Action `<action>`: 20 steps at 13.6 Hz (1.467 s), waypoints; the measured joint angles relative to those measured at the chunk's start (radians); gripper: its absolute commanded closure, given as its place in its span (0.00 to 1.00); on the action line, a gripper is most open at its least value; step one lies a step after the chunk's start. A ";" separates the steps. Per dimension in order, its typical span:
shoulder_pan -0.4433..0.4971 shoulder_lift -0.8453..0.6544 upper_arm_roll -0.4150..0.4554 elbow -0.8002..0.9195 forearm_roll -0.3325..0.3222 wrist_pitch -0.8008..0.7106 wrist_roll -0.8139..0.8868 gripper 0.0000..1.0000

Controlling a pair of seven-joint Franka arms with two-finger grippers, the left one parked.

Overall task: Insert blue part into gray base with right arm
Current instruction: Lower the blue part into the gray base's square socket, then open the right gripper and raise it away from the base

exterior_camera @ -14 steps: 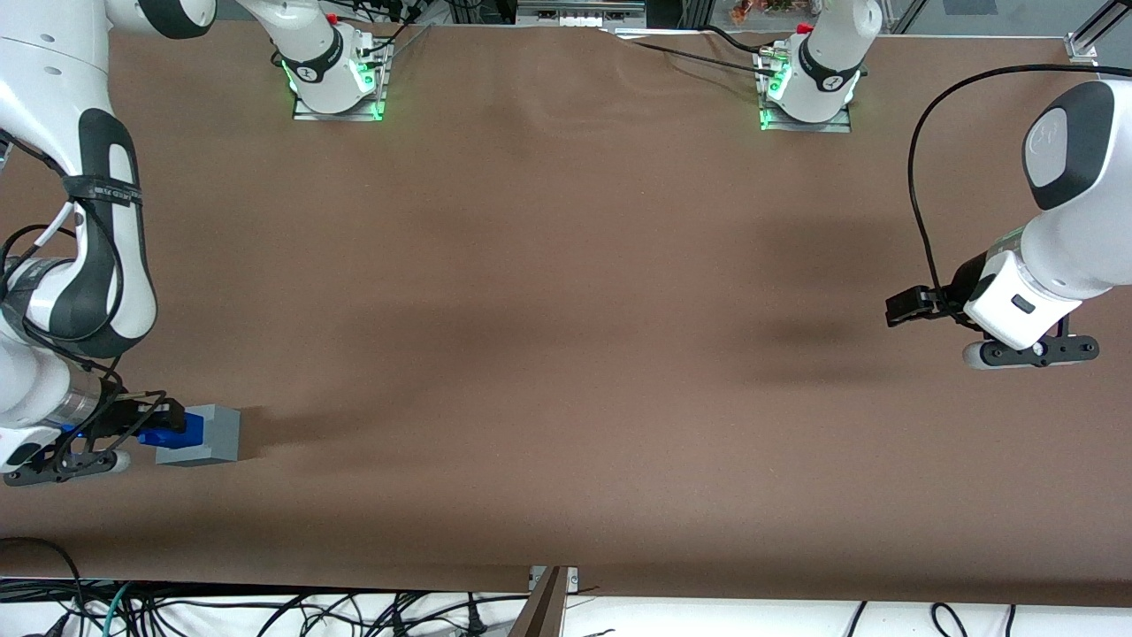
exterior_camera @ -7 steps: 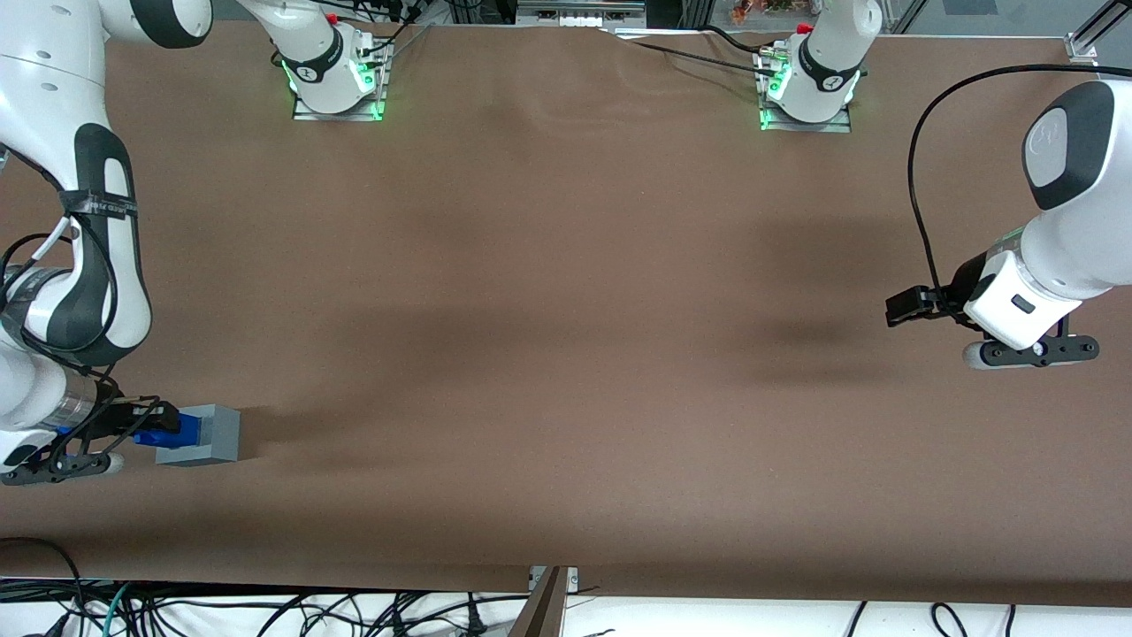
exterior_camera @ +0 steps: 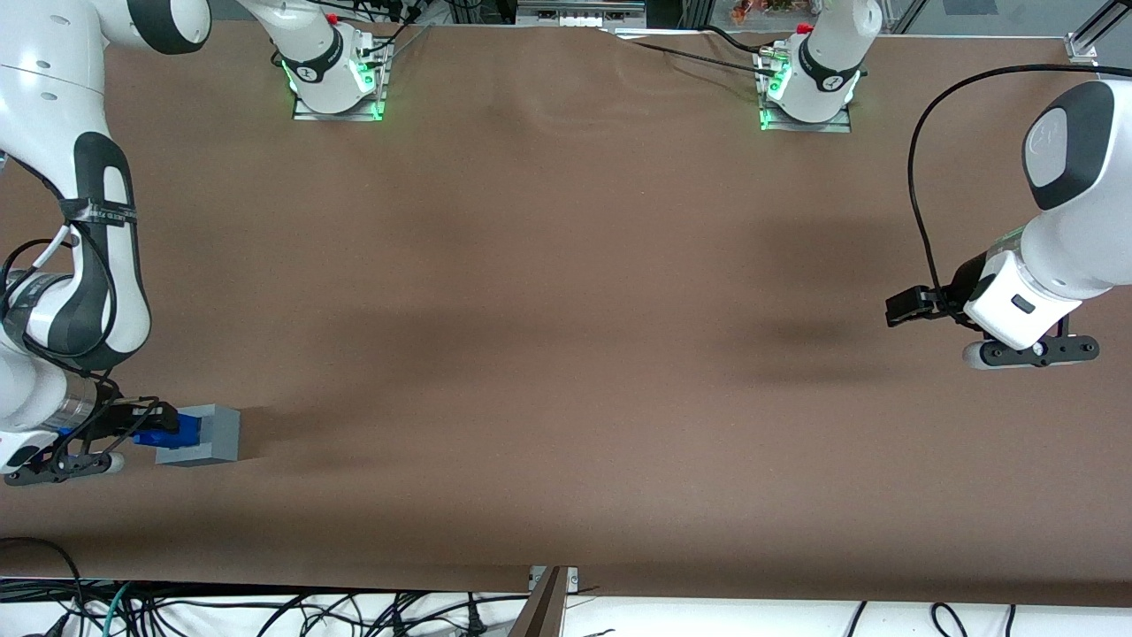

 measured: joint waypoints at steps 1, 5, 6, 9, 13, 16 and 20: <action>0.000 0.003 0.000 0.000 0.000 0.001 -0.001 0.58; 0.000 0.007 0.002 0.000 0.000 0.011 -0.004 0.58; 0.001 0.010 0.002 -0.002 0.000 0.012 -0.004 0.58; 0.001 0.020 0.002 -0.008 0.000 0.021 -0.005 0.57; 0.001 0.020 0.003 -0.010 0.000 0.028 -0.005 0.00; 0.002 0.020 0.008 -0.010 0.000 0.041 -0.005 0.00; 0.011 -0.036 0.053 0.030 0.000 -0.071 0.003 0.00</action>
